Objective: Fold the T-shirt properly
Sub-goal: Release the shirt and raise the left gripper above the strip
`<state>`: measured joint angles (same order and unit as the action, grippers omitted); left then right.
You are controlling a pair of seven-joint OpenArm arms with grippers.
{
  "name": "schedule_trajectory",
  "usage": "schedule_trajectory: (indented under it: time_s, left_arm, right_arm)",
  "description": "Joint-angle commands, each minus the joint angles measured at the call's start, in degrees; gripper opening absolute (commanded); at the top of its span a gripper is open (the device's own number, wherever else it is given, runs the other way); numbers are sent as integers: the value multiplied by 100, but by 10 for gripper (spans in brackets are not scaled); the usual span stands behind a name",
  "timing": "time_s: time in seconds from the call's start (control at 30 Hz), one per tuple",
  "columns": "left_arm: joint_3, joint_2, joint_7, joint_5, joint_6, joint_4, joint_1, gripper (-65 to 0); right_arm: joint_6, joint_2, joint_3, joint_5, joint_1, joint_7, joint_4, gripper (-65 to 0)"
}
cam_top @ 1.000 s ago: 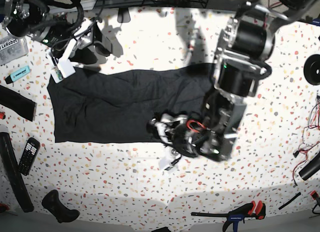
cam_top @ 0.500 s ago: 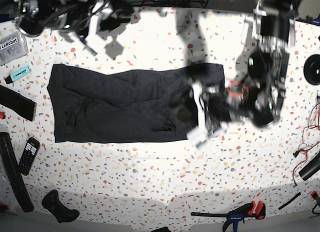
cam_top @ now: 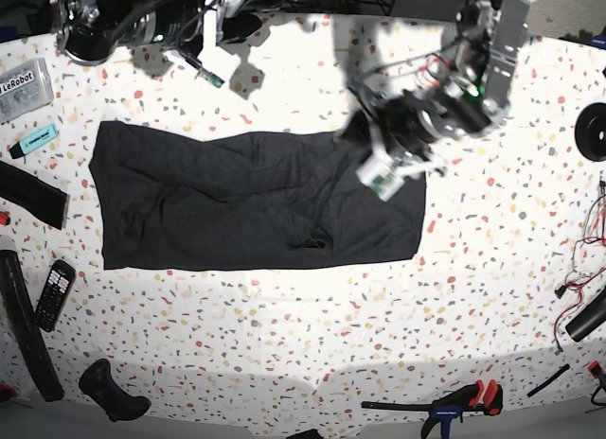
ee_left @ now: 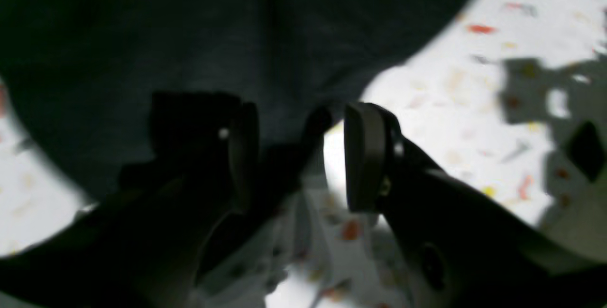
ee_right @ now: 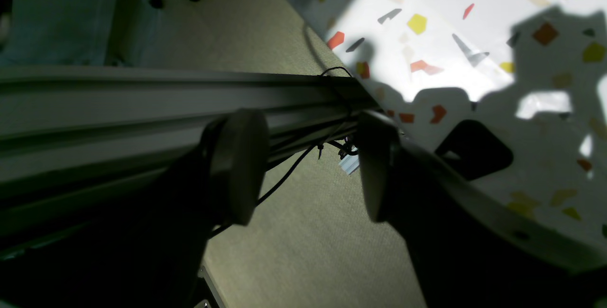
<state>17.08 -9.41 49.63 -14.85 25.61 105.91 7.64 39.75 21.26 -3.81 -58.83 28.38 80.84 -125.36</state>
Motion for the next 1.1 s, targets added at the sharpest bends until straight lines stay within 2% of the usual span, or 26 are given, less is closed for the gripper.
schedule_trajectory:
  time_s: [0.0,0.1,0.17,0.23,0.3,0.43,0.6,0.73,0.83,0.97,1.07]
  left_arm:
    - [146,15,-254,162,-173,181,-92,-371]
    - [713,15,-807,1314,-1150,247,-103,-371]
    - [1047,13,-824,2131,-1799,245,-98,-371]
    - [1307,-2,-667,2640,-2159,238,-96,-371]
    - [1499,-24,-664,2822,-2402,205,-96,-371]
    - [1773,-15,-693,2835,-2601,-28,-98,-371]
    - [1860,-11,-745,2944,-2658,-385,-103,-371]
    - [1860,-11,-741,3285,-3034,-560,-153,-376]
    - [1862,55,-678,3281,-3034,-560,-203,-440]
    - [1862,264,-527,3283,-3029,-553,-208,-591]
    - [1864,387,-431,3285,-3027,-553,-210,-650]
  right_arm:
    - [25,33,-24,-118,-13,-84,-101,-321]
    - [25,33,-24,-118,-13,-84,-101,-321]
    - [25,33,-24,-118,-13,-84,-101,-321]
    - [25,33,-24,-120,-13,-84,-101,-321]
    - [25,35,-24,-120,-13,-84,-101,-321]
    - [25,33,-24,-120,-11,-84,-101,-321]
    - [25,33,-24,-120,-13,-84,-101,-321]
    - [25,33,-24,-120,-13,-109,-101,-321]
    - [25,33,-24,-120,-11,-109,-101,-321]
    - [25,33,-24,-122,-11,-111,-101,-321]
    - [25,33,-24,-122,-13,-111,-101,-321]
